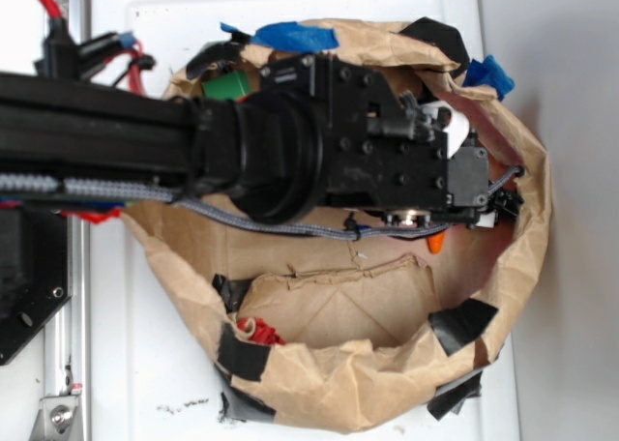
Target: Grab the carrot.
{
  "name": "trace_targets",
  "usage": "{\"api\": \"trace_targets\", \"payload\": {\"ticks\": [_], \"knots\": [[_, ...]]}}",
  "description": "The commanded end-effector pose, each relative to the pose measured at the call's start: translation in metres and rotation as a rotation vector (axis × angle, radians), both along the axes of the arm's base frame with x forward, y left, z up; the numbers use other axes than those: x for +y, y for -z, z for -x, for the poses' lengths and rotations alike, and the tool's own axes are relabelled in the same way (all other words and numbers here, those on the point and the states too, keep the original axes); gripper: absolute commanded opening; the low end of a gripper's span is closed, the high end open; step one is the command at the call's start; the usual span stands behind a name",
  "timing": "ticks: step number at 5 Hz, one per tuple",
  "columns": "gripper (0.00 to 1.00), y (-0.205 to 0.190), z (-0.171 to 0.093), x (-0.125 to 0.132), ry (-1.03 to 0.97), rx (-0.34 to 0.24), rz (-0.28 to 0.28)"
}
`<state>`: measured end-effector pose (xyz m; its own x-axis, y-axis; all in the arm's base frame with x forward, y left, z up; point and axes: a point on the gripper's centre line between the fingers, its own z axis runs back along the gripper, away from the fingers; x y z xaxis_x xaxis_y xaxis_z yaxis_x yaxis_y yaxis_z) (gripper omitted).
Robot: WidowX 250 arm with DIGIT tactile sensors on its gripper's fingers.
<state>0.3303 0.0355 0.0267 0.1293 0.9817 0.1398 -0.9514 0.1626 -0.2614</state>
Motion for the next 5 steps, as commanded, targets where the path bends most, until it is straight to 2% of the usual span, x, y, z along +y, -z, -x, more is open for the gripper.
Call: {"api": "trace_targets", "payload": {"ticks": [1,2,3,5], "knots": [[1.0,0.0048,0.0048,-0.0111,0.014,-0.02,0.003],[1.0,0.0069,-0.0006,-0.0043,0.011,-0.004,0.0],[0.0,0.008,-0.0015,-0.003,0.013,-0.009,-0.001],[0.0,0.0081,-0.0032,-0.0017,0.015,-0.014,-0.002]]}}
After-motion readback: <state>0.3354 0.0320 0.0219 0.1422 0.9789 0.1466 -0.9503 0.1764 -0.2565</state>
